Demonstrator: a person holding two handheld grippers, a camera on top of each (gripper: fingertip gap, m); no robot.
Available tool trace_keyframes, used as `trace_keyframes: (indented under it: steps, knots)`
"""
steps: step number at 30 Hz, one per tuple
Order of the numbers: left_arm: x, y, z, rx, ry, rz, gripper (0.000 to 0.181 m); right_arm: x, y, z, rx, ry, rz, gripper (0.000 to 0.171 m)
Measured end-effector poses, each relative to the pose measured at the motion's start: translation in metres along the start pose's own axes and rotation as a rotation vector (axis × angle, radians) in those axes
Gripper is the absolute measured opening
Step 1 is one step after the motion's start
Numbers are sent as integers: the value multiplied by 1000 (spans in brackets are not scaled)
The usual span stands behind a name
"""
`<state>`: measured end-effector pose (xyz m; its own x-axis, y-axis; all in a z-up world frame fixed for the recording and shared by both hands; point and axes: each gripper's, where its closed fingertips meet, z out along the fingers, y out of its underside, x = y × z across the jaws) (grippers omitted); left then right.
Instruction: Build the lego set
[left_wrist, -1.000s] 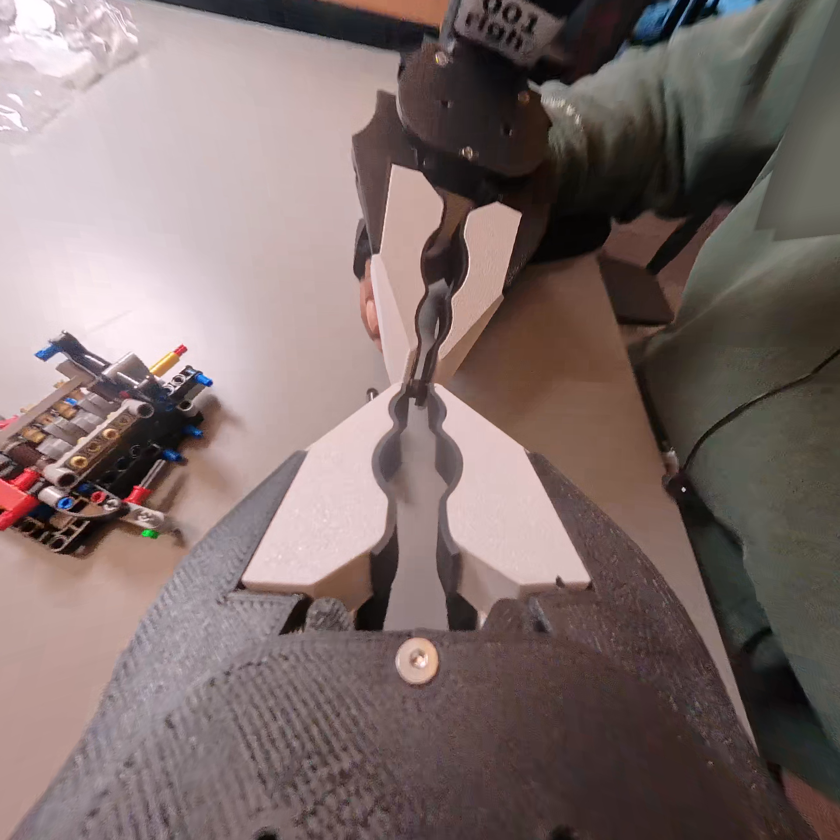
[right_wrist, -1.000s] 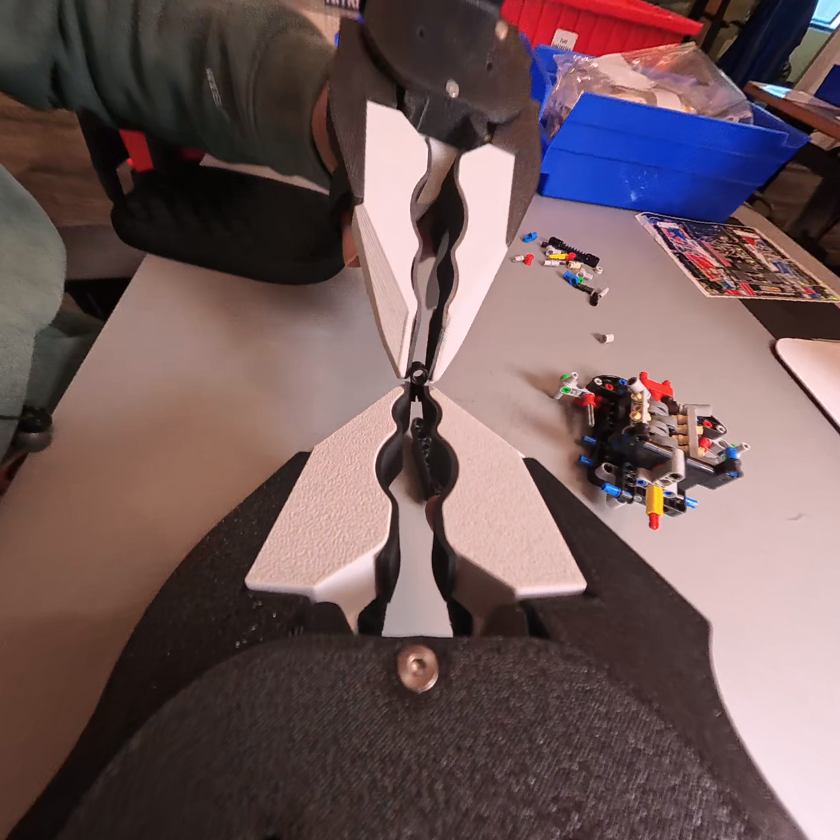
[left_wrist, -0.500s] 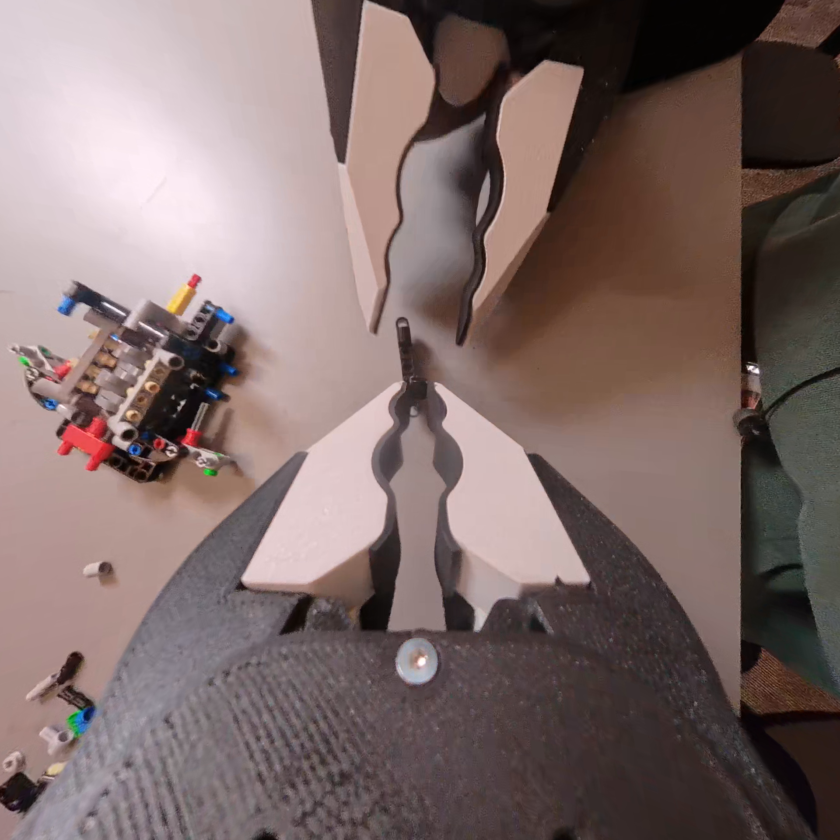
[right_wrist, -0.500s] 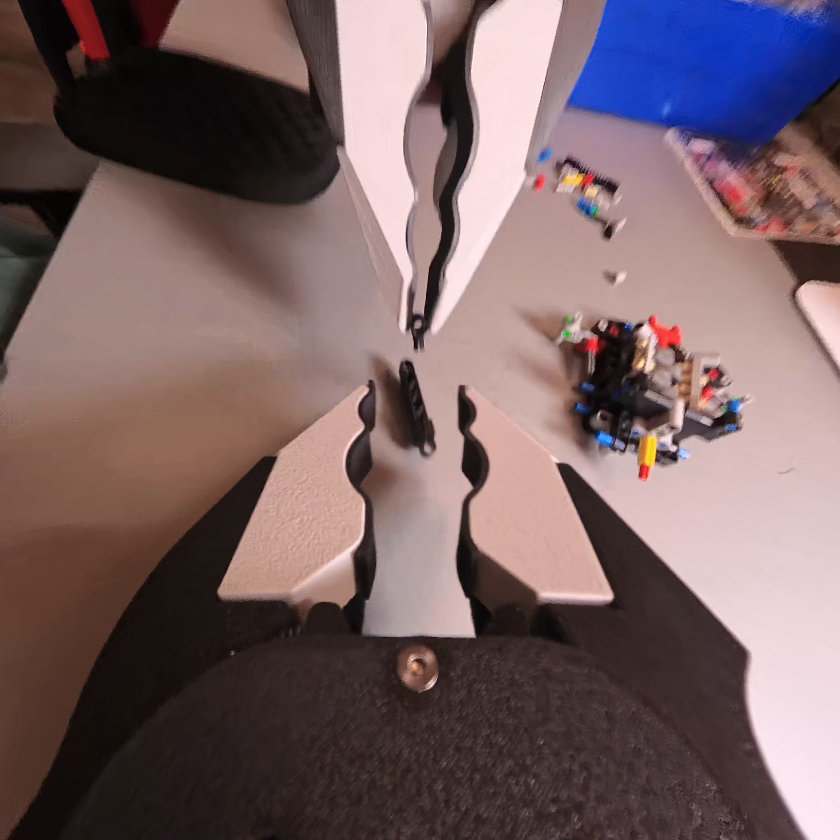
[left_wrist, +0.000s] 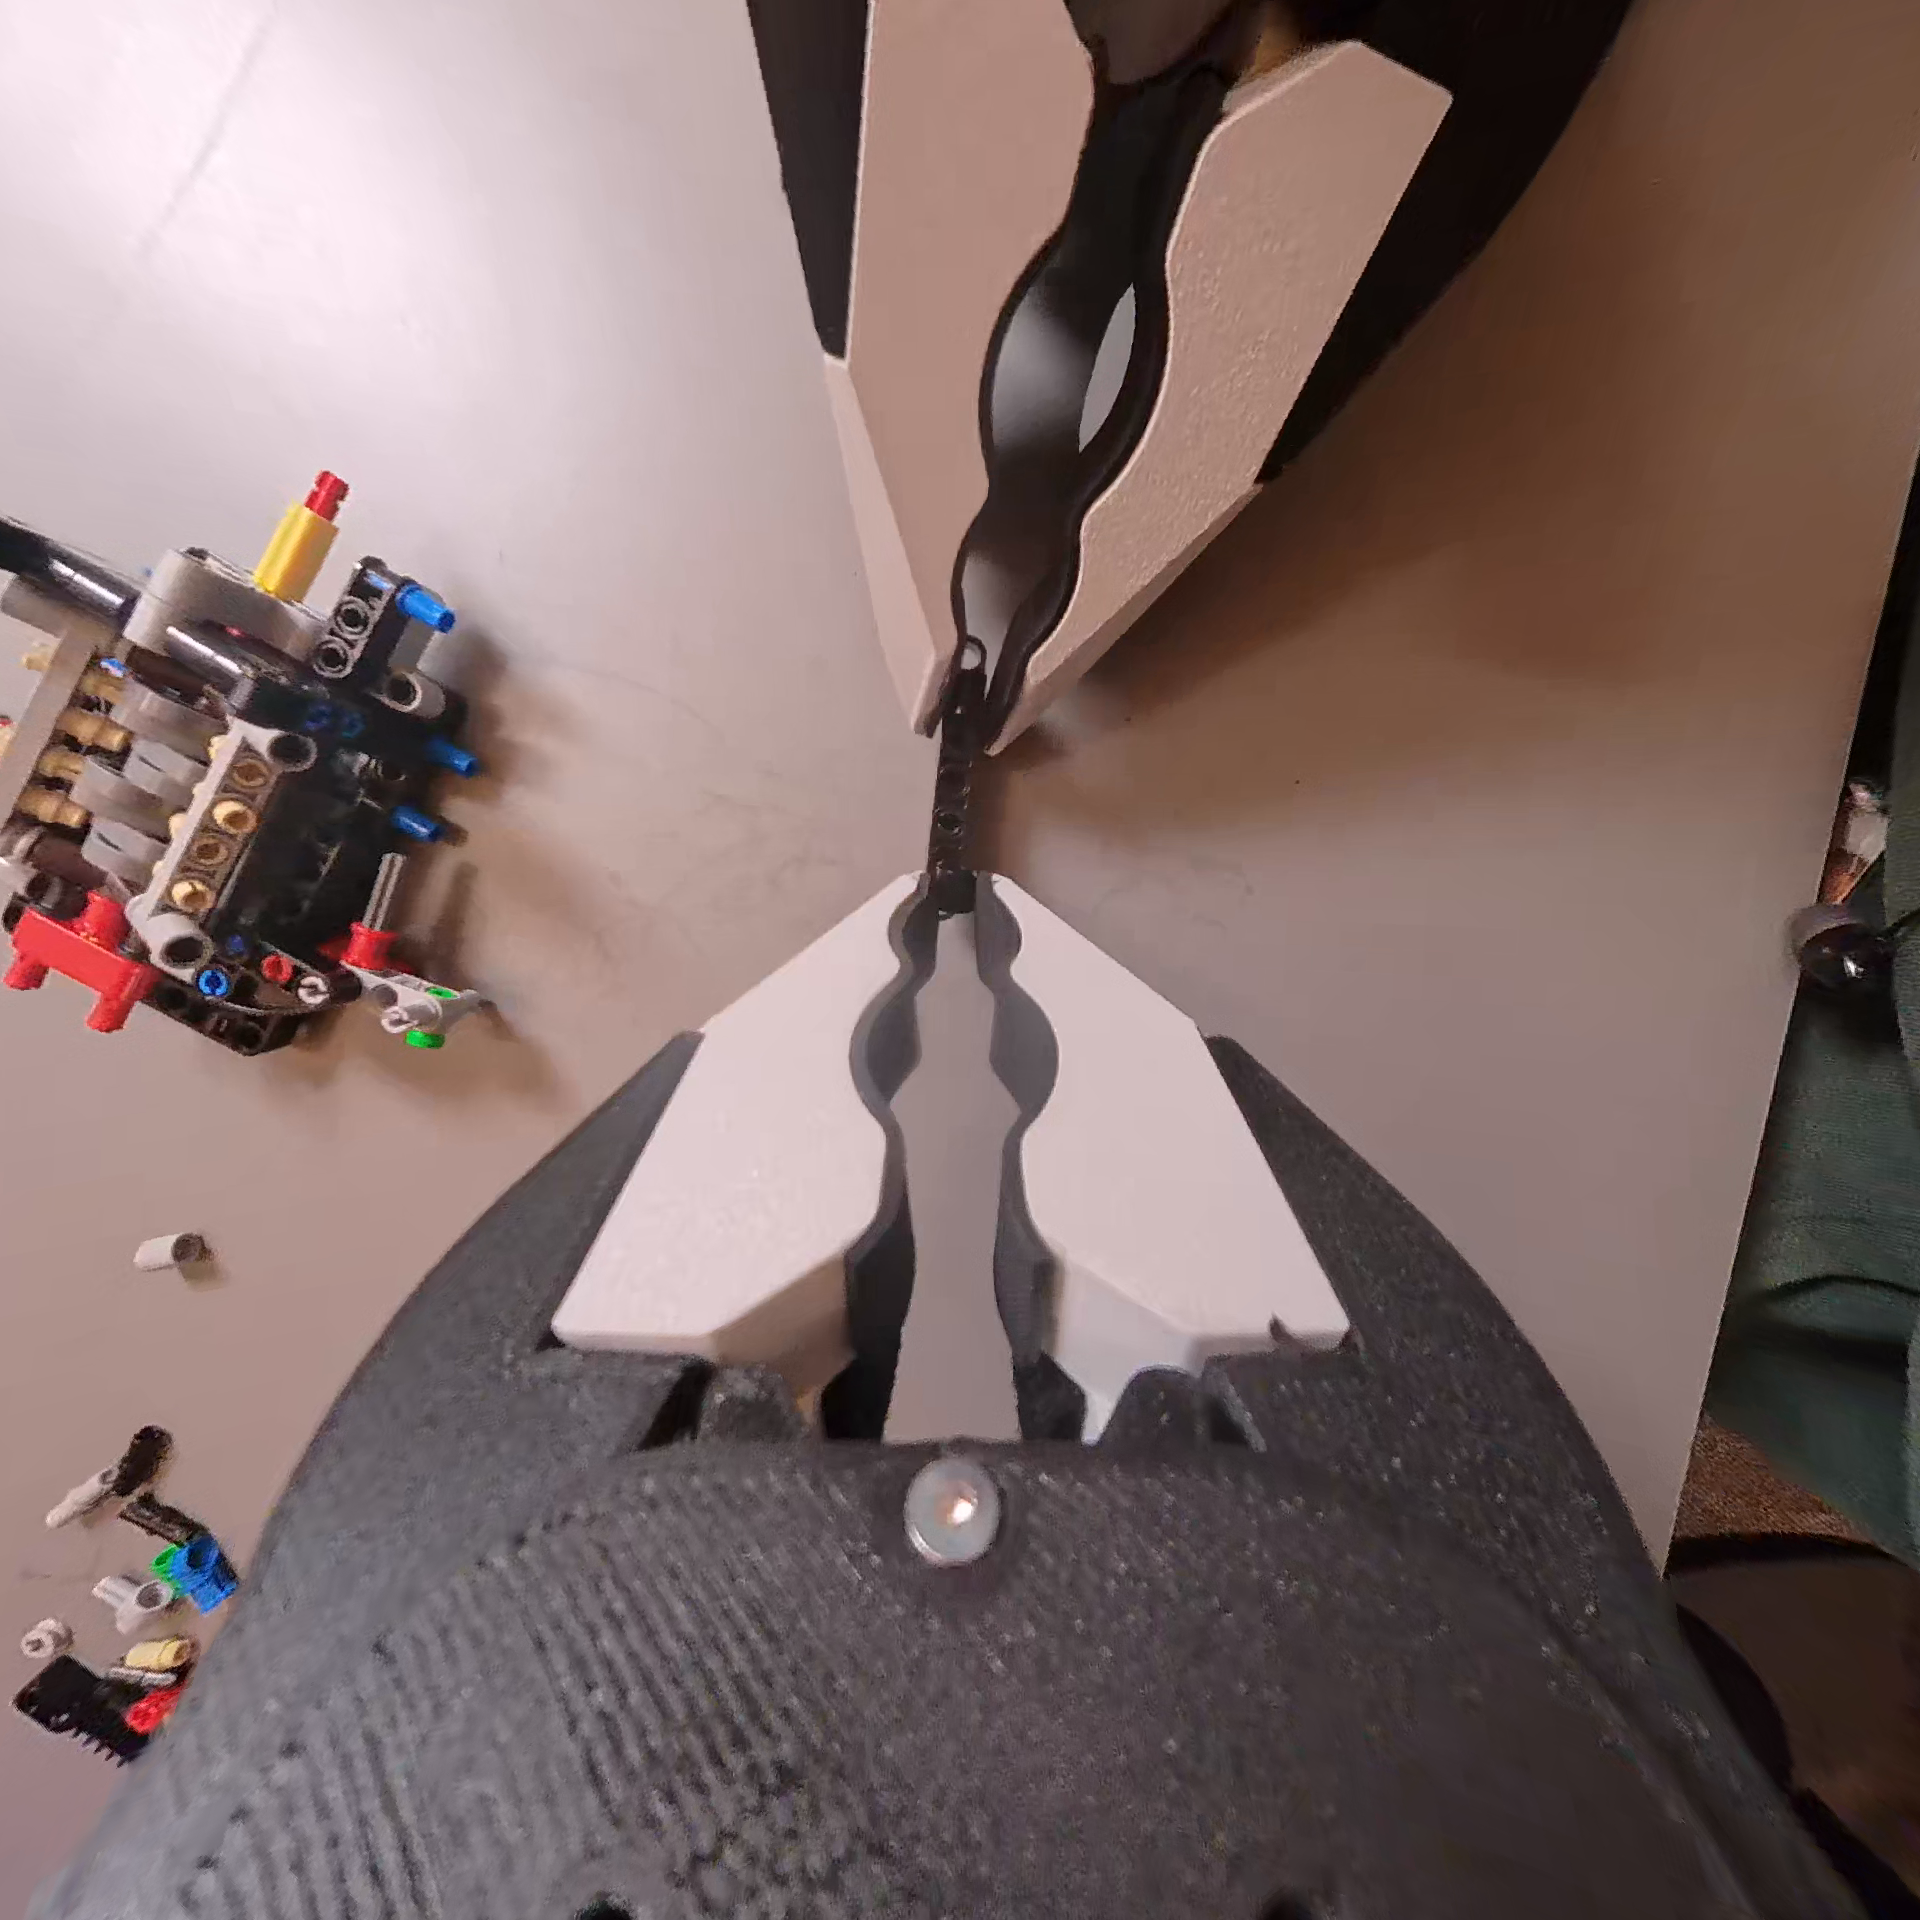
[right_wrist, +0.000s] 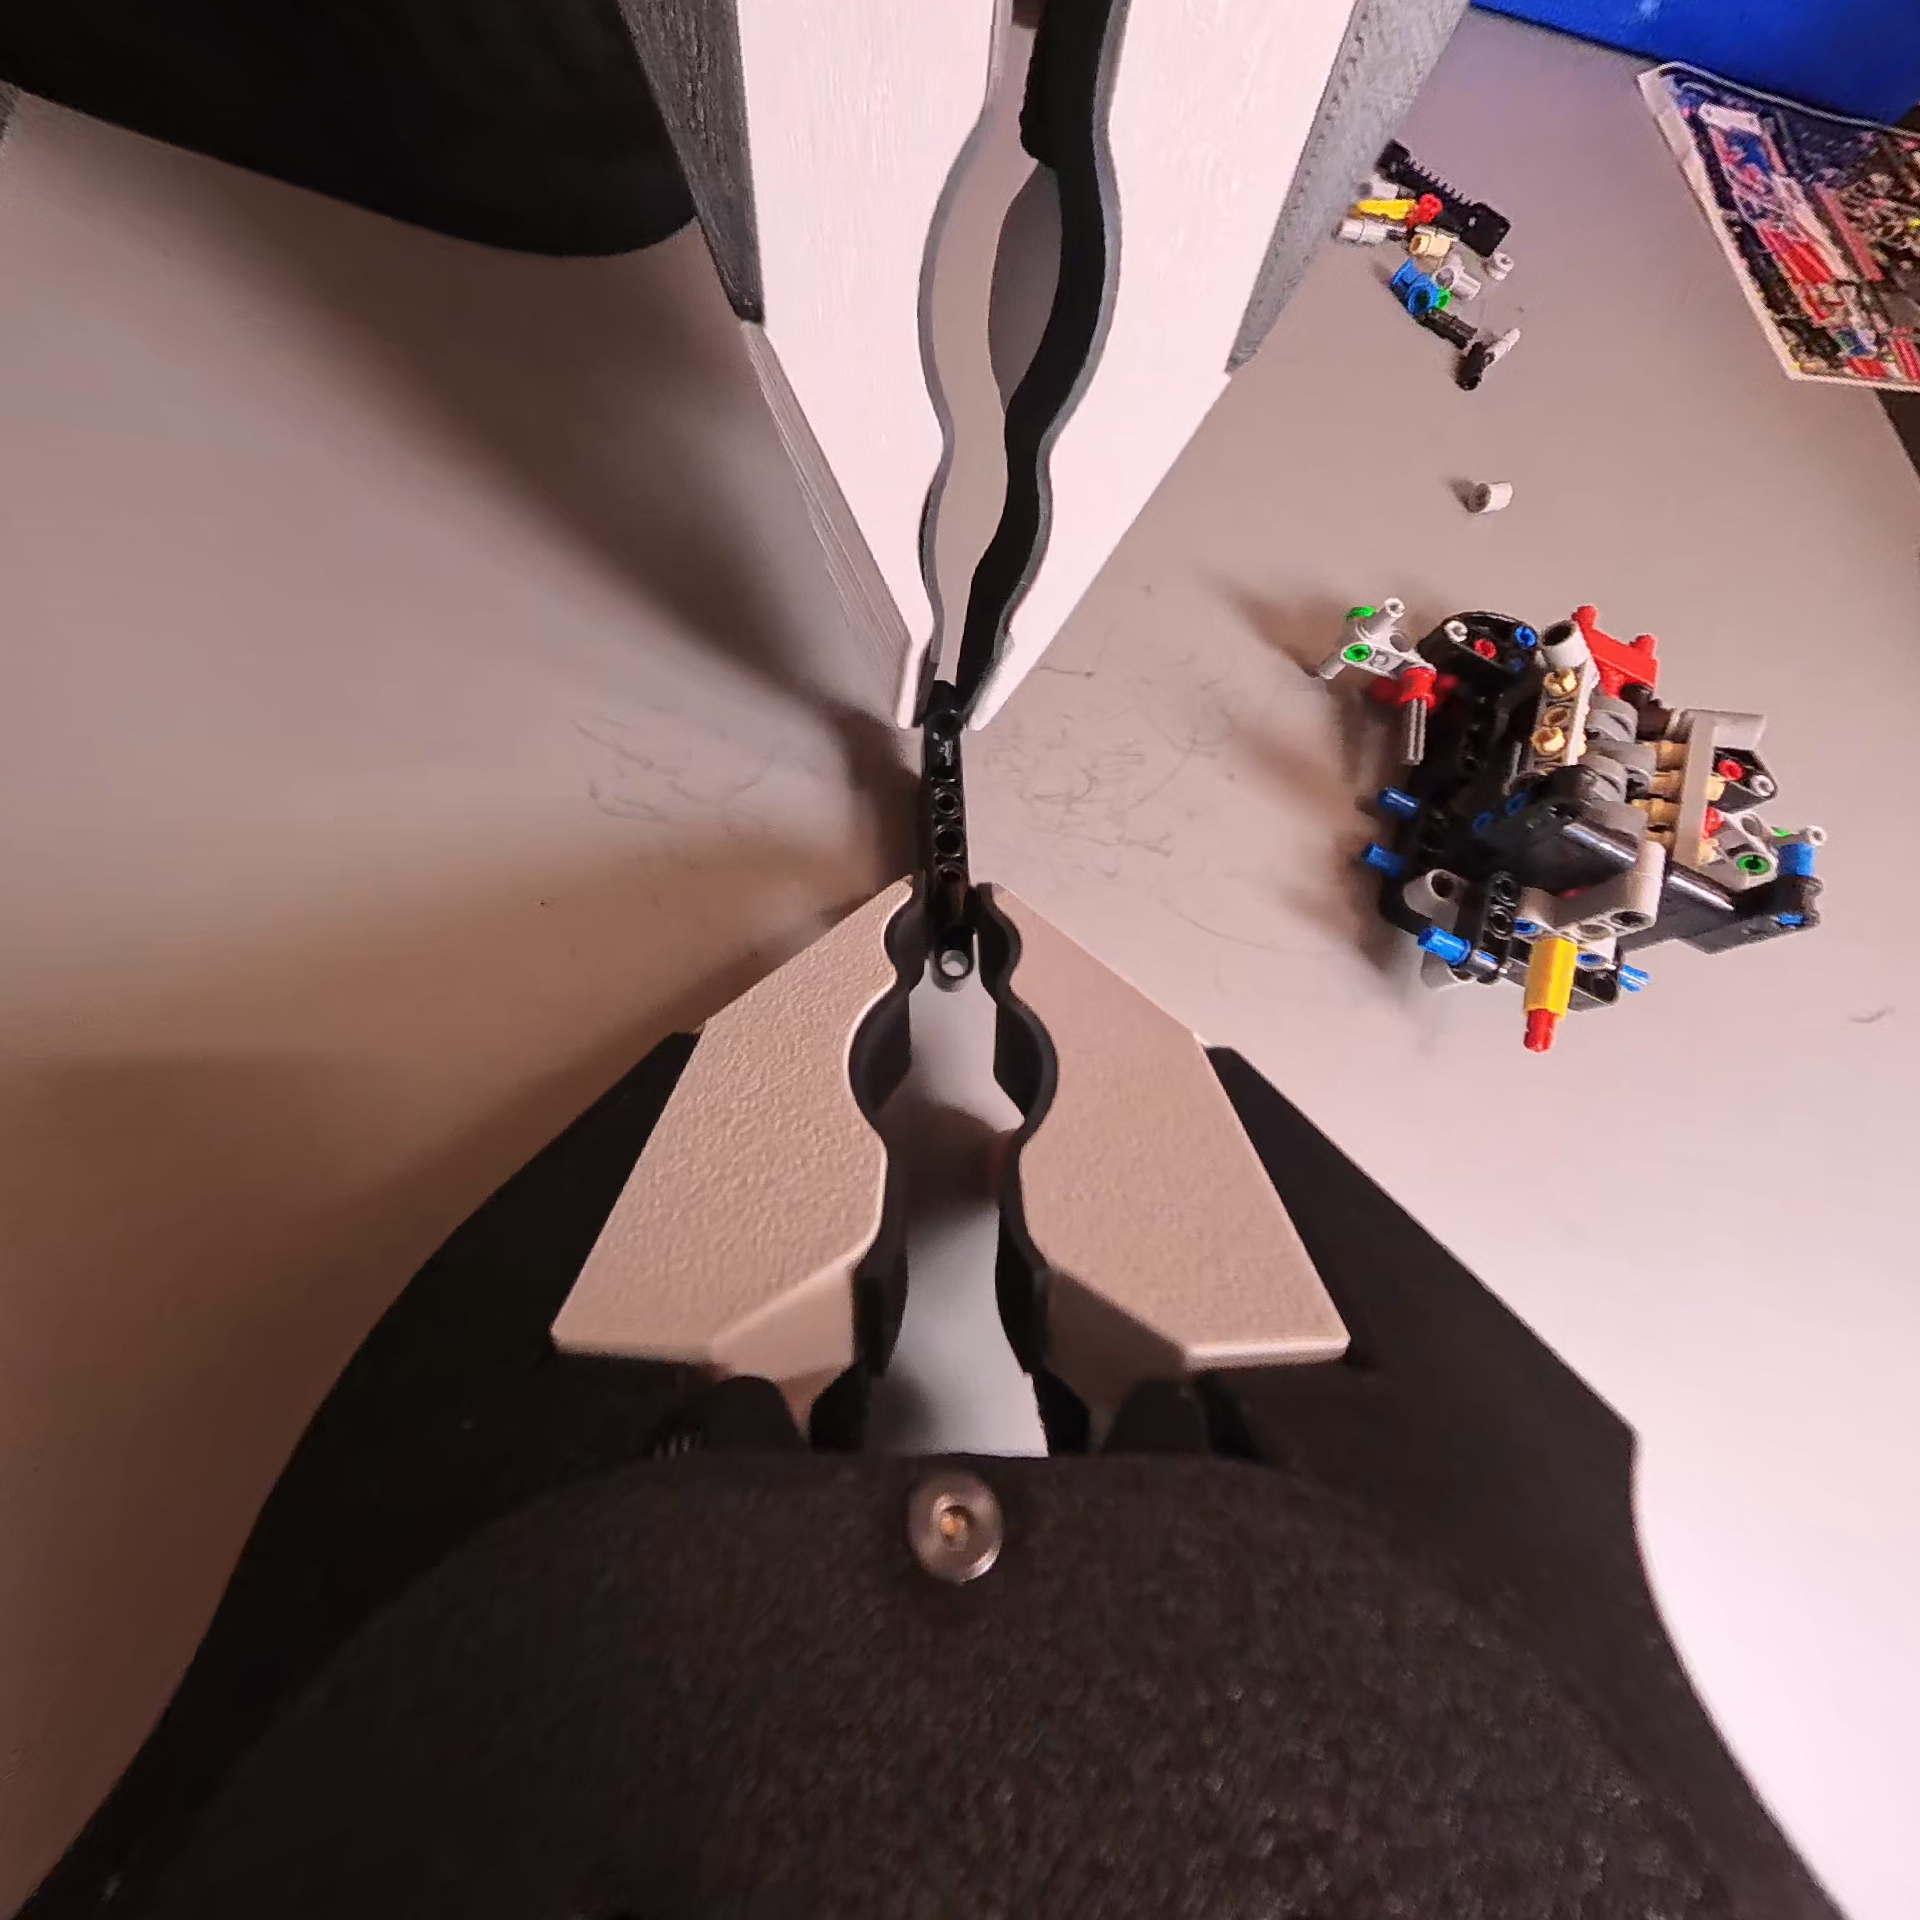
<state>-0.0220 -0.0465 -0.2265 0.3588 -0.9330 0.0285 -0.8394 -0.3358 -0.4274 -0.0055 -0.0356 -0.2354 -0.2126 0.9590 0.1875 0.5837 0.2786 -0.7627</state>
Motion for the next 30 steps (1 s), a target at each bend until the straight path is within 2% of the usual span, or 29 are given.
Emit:
trace_keyframes:
  steps: [1, 17, 30]
  knots:
    - [-1, 0, 0, -11, 0, 3, 6, 0, 0, 0, 1, 2, -1, 6]
    - [-6, 1, 3, -210, 62, 107, 6, -1, -1, 1, 42, -31, 38, 6]
    - [-4, 4, 4, -267, 130, 114, 6, 0, 0, 0, 41, -23, 31, 6]
